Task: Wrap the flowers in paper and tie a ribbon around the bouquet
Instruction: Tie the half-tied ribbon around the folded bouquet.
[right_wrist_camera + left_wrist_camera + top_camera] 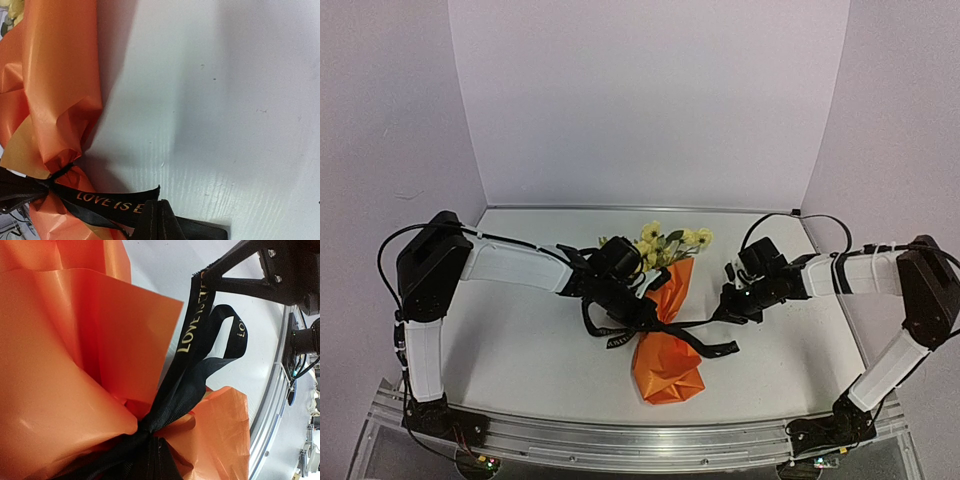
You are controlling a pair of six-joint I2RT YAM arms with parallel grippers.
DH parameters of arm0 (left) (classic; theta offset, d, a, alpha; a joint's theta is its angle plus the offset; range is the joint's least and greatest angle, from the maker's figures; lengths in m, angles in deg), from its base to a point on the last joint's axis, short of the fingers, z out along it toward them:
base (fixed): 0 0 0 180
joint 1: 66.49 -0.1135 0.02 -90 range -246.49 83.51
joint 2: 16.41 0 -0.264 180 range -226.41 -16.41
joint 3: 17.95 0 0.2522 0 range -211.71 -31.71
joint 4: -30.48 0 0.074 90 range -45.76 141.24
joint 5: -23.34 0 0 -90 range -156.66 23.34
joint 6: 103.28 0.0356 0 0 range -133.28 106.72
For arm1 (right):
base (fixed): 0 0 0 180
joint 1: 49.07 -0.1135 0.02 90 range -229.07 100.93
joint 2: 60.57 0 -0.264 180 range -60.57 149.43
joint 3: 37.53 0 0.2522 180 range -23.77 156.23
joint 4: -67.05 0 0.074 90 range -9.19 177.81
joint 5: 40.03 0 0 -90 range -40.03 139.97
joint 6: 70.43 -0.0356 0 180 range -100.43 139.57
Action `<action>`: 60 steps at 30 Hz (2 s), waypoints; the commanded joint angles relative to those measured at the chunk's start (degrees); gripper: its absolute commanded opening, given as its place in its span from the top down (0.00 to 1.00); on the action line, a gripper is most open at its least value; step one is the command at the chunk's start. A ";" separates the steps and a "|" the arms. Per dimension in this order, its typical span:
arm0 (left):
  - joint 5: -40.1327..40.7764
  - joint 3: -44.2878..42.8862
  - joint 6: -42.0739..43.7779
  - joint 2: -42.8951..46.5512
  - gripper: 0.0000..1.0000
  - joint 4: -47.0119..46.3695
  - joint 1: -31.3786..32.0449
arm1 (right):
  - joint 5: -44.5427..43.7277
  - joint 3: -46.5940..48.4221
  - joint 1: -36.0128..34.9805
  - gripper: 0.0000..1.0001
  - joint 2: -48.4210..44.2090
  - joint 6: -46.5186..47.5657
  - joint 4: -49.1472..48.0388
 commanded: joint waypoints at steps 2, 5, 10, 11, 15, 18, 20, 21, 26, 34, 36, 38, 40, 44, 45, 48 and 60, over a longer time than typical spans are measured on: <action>0.67 1.13 0.81 2.11 0.99 1.17 0.04 | -1.23 1.40 3.09 1.00 -1.62 1.84 2.61; 0.66 1.04 0.78 2.08 1.00 1.00 0.04 | -0.85 2.80 3.33 1.00 -1.01 2.41 3.76; 1.06 0.91 0.77 2.49 0.99 0.56 0.04 | -1.63 3.85 3.34 1.00 -0.31 2.83 5.12; 1.12 0.81 0.77 2.66 0.98 0.52 0.04 | -1.81 4.05 3.39 1.00 -0.16 2.95 5.37; 2.94 0.63 0.35 5.69 0.76 0.19 0.05 | -0.26 5.01 3.42 1.00 0.68 2.57 5.73; 6.89 3.16 -0.61 11.23 0.59 -0.59 0.04 | 0.14 5.24 3.38 1.00 0.84 2.59 5.79; 9.43 6.35 -1.20 15.10 0.54 -0.68 0.04 | 0.49 5.56 3.40 1.00 1.05 2.61 6.02; 10.47 8.34 -1.67 17.05 0.53 -0.50 0.04 | 0.77 5.80 3.37 1.00 1.22 2.60 6.18; 14.40 16.84 -4.31 22.80 0.53 -0.27 -0.14 | 1.29 6.35 3.36 1.00 1.57 2.67 6.67; 15.47 16.69 0.91 20.60 0.46 1.01 -1.78 | 1.36 6.18 3.39 1.00 2.05 2.69 6.99; 14.75 14.82 2.97 18.33 0.44 1.90 -2.31 | 1.46 6.21 3.37 1.00 2.21 2.68 6.93; 13.94 13.32 4.53 16.59 0.43 2.28 -2.66 | 1.46 6.27 3.36 1.00 2.27 2.60 6.90; 12.58 11.74 5.68 15.14 0.42 2.35 -2.92 | 1.40 6.31 3.40 1.00 2.25 2.59 6.90; 10.47 9.43 6.86 12.71 0.42 2.81 -3.03 | 1.46 6.44 3.36 1.00 2.27 2.59 6.80; 10.00 8.94 6.96 12.35 0.44 2.93 -3.04 | 1.46 6.44 3.35 1.00 2.27 2.59 6.77; 8.23 8.31 6.78 11.70 0.50 3.50 -3.04 | 1.20 6.44 3.36 1.00 2.27 2.52 6.65; 5.76 9.39 5.54 12.87 0.88 4.64 -3.02 | 1.02 6.71 3.36 1.00 2.45 2.46 6.46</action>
